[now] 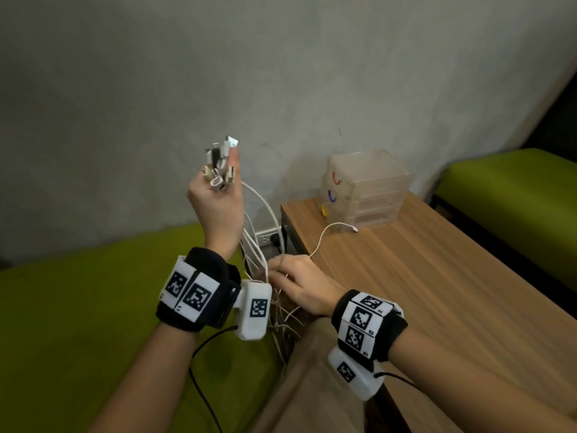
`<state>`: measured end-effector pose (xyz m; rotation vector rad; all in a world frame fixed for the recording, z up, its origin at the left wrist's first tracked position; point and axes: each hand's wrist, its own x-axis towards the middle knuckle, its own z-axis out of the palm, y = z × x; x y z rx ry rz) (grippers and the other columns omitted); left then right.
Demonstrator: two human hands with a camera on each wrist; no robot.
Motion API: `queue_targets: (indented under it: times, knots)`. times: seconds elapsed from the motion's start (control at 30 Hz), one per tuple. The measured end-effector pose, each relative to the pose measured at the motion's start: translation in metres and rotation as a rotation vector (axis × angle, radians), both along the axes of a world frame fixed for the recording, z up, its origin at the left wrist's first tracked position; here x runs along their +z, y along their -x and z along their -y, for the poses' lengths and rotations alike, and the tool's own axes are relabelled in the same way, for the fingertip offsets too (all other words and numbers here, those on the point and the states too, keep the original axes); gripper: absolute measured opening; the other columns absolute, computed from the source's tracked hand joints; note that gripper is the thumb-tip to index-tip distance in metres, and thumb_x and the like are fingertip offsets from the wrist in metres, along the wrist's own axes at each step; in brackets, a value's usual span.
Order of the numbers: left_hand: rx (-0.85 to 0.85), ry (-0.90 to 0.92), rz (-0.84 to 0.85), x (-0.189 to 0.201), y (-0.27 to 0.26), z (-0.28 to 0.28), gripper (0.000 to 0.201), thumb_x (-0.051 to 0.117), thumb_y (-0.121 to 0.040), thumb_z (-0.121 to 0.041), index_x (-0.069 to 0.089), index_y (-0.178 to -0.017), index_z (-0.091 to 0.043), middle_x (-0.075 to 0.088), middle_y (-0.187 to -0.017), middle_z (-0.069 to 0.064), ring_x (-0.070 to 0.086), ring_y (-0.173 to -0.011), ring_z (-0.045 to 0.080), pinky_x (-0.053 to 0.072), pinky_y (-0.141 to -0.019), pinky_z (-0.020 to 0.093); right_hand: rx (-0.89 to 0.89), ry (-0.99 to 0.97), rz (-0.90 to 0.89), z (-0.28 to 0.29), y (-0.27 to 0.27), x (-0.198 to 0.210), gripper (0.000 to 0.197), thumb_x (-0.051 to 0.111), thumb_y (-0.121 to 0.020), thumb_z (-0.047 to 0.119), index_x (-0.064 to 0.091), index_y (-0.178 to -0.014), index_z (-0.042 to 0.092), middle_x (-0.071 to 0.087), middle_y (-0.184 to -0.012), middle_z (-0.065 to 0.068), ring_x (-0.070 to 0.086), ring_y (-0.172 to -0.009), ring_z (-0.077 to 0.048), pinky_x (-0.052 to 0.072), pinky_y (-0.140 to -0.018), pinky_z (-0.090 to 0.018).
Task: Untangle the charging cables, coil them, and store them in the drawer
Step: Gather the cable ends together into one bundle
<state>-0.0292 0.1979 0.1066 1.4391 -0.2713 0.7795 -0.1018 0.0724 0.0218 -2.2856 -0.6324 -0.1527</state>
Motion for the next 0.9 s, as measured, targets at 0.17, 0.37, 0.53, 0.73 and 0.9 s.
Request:
queue_targets:
  times: [0.17, 0.37, 0.53, 0.73, 0.9]
  knots:
    - [-0.316, -0.115, -0.132, -0.025, 0.009, 0.013, 0.036, 0.056, -0.073, -0.059, 0.054, -0.081, -0.024, 0.049, -0.047, -0.010, 0.041, -0.042, 0.005, 0.033, -0.047, 0.025, -0.084, -0.179, 0.006, 0.009, -0.002, 0.012, 0.029, 0.033, -0.097, 0.019, 0.059, -0.083, 0.016, 0.059, -0.073, 0.001, 0.057, -0.070, -0.008, 0.045, -0.070, -0.026]
    - [-0.363, -0.442, -0.029, -0.052, 0.028, 0.025, 0.032, 0.078, -0.064, -0.040, 0.063, -0.071, -0.013, 0.061, -0.059, -0.010, 0.058, -0.057, 0.003, 0.042, -0.054, 0.011, -0.151, -0.157, 0.054, 0.016, -0.001, 0.012, 0.026, 0.042, -0.092, 0.005, 0.061, -0.109, 0.002, 0.065, -0.110, -0.015, 0.058, -0.100, -0.022, 0.044, -0.089, -0.030]
    - [-0.520, -0.419, 0.089, -0.055, 0.031, 0.018, 0.022, 0.051, -0.076, -0.026, 0.057, -0.068, -0.006, 0.056, -0.066, 0.008, 0.052, -0.054, 0.024, 0.041, -0.051, 0.031, -0.227, -0.333, 0.044, 0.021, -0.009, 0.014, 0.026, 0.038, -0.090, 0.021, 0.061, -0.079, 0.014, 0.064, -0.081, -0.005, 0.057, -0.070, -0.009, 0.045, -0.066, -0.027]
    - [-0.410, -0.478, 0.186, -0.048, 0.039, 0.035, 0.026, 0.054, -0.075, -0.017, 0.048, -0.051, -0.012, 0.043, -0.047, -0.009, 0.041, -0.046, 0.003, 0.024, -0.052, 0.001, -0.200, -0.284, 0.070, 0.025, -0.011, 0.010, 0.032, 0.039, -0.088, 0.033, 0.061, -0.075, 0.015, 0.060, -0.076, 0.004, 0.056, -0.069, -0.013, 0.045, -0.062, -0.033]
    - [-0.323, -0.326, 0.161, -0.043, 0.034, 0.042, 0.025, 0.058, -0.074, -0.023, 0.056, -0.052, -0.013, 0.051, -0.047, -0.008, 0.047, -0.047, -0.006, 0.029, -0.049, 0.004, -0.290, -0.248, 0.023, 0.026, -0.016, 0.011, 0.027, 0.045, -0.091, 0.031, 0.065, -0.083, 0.014, 0.067, -0.081, -0.005, 0.062, -0.073, -0.018, 0.049, -0.065, -0.033]
